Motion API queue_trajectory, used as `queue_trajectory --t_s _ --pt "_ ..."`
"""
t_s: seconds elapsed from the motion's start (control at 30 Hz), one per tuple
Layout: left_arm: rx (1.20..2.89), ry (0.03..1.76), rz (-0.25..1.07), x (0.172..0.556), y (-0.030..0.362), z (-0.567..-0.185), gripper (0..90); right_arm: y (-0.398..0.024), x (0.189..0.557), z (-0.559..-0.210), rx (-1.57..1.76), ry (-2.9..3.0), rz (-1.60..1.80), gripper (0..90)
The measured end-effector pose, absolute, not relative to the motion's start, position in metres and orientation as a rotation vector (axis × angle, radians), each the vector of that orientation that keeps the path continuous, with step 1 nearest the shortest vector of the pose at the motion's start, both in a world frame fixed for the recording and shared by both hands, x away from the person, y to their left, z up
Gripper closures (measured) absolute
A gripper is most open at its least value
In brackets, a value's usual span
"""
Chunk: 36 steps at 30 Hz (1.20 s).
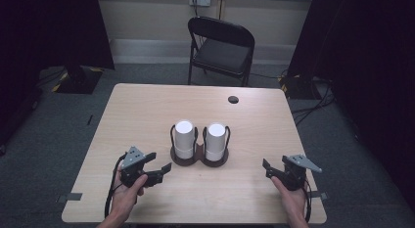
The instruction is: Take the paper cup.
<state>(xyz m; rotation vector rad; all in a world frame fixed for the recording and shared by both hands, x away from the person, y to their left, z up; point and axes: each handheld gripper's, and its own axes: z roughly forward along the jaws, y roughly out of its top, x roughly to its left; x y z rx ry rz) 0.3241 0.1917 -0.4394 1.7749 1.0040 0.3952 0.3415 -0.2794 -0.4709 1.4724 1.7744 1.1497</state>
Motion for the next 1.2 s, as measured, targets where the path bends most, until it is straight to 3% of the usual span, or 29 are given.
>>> queue_trajectory --t_s 0.07,0.27,0.57,1.2 --pt "1.785 1.010 0.437 0.324 0.191 -0.438 28.7 -0.280 0.343 -0.472 1.480 1.797 1.161 20.1" --pt "1.794 0.975 0.373 0.326 0.189 -0.439 34.5 -0.268 0.340 -0.466 1.410 1.860 1.193 23.9" --pt "1.798 0.908 0.265 0.327 0.187 -0.439 26.9 -0.241 0.335 -0.452 1.281 1.969 1.295 26.6" --pt "1.847 0.899 0.294 0.322 0.186 -0.435 26.6 -0.209 0.346 -0.407 1.132 2.053 1.387 24.3"
